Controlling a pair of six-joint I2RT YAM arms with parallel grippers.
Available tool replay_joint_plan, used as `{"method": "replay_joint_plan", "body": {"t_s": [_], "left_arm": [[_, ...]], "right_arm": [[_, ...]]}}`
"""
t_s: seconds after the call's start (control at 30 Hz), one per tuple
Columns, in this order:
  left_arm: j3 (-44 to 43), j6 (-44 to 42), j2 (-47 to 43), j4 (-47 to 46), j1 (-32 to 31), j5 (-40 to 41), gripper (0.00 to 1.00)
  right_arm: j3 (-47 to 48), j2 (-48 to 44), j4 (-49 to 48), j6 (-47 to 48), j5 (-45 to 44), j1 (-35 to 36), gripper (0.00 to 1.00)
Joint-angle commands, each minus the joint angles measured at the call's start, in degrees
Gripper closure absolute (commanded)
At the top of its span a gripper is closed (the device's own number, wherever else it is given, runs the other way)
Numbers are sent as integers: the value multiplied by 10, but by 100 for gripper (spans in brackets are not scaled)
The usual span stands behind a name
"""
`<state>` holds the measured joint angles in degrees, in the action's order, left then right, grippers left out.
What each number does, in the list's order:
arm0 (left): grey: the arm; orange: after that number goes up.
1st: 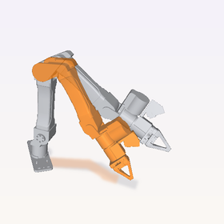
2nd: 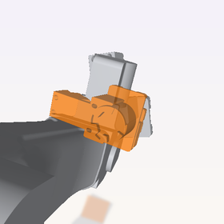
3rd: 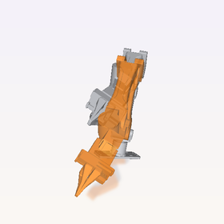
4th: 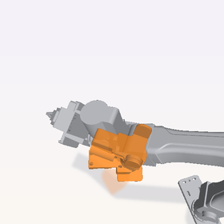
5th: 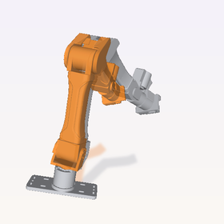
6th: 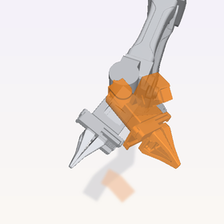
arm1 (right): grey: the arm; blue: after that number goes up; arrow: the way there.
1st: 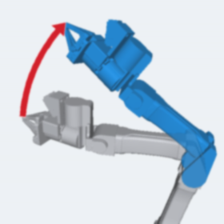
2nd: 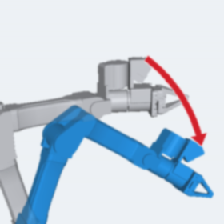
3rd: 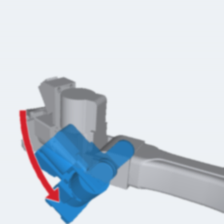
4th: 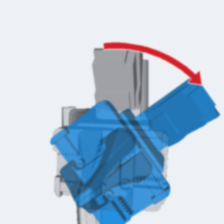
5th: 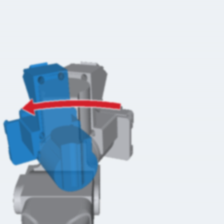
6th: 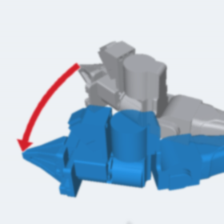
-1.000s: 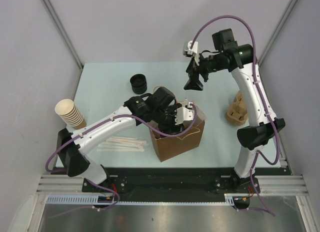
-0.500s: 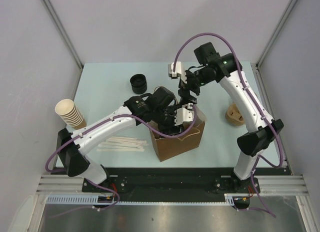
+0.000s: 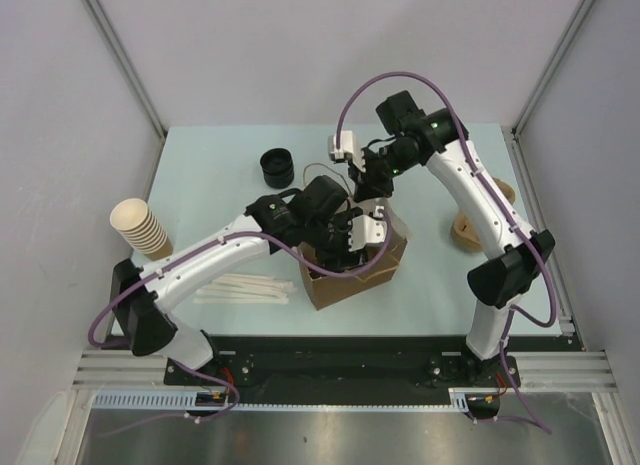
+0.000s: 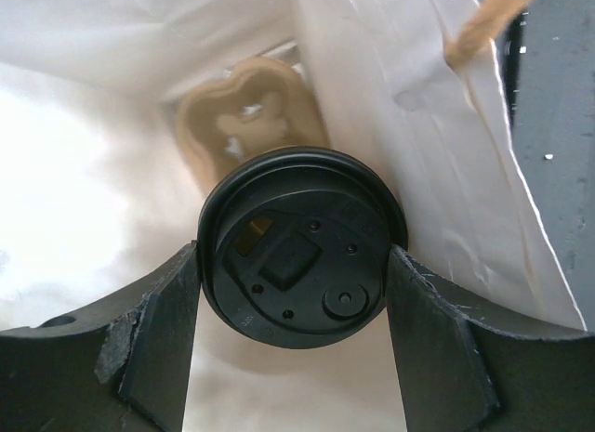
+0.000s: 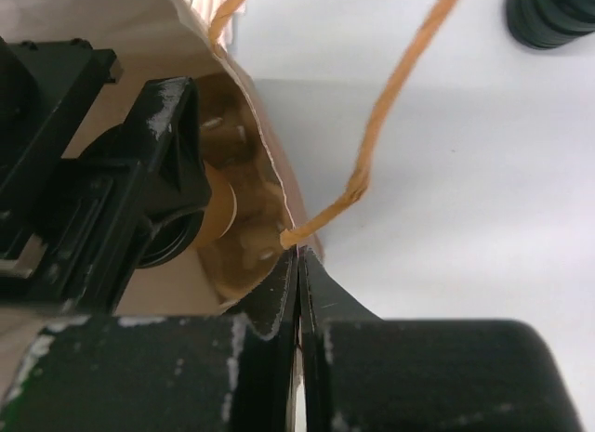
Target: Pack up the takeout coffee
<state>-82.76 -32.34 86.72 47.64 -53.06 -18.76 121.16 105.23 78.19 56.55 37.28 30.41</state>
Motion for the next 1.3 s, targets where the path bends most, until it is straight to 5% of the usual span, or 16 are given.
{"method": "replay_joint_plan", "body": {"t_s": [0.0,0.5,0.7,1.27], "left_arm": [[22,15,-44,-54,4,33,67],[220,-10,-145,-237,2,153,67],[289,-22,-206,-323,-22,176,68],[306,-50,-186,-351,-70,186,68]], "right_arm": [[63,-15,46,-65,6,-17,100],[-306,-271,-313,-212,-146,62,100],[-314,-289,-335,-271,-176,79,100],[-363,-335,-375,-354,-179,88,100]]}}
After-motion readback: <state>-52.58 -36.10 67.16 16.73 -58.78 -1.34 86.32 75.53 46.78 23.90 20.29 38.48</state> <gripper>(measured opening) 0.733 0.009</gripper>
